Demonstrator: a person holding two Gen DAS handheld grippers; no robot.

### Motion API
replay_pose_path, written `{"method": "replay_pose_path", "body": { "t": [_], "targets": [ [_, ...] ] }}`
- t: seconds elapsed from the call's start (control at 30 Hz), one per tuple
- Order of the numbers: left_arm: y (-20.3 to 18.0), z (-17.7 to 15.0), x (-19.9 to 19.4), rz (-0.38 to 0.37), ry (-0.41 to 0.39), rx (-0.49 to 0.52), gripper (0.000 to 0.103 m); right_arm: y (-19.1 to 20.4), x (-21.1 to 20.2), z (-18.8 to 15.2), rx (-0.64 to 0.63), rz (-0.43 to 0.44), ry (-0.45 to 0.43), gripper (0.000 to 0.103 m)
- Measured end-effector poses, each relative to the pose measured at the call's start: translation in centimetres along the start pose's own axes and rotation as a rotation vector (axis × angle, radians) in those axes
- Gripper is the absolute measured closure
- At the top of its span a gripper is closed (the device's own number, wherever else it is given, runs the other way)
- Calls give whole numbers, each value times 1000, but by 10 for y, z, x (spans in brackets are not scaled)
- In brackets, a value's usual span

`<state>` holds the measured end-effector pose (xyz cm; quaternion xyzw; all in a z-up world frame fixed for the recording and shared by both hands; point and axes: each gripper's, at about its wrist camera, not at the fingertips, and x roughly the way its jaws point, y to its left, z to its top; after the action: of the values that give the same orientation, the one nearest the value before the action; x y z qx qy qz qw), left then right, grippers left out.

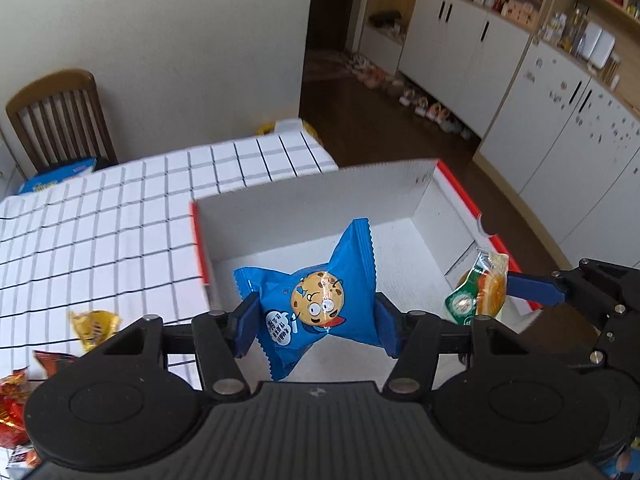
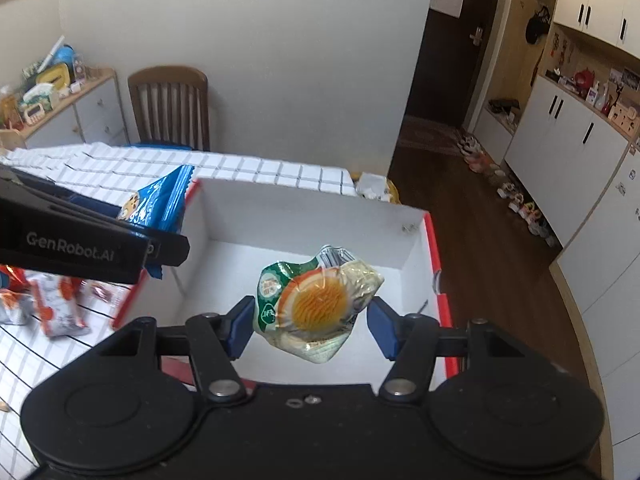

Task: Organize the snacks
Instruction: 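Carry the blue packet and egg pastry in both tools over the red box, then lower and release the blue packet and egg pastry into the box with both tools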

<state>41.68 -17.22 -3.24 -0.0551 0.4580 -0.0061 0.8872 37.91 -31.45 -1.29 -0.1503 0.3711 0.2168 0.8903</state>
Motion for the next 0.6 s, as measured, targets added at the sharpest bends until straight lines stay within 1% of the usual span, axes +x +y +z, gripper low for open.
{"method": "replay_pose_path", "body": {
  "t": [0.2,0.3,0.6],
  "targets": [
    [-11,4,40,11,92,5,45,-10,28,1,-29,7,82,44],
    [-13,4,55,16,130,-6,45,-12,40,0,-48,7,107,44],
    [-19,-1,82,46,199,15,45,-14,67,-1,-88,51,200,44]
  ]
}}
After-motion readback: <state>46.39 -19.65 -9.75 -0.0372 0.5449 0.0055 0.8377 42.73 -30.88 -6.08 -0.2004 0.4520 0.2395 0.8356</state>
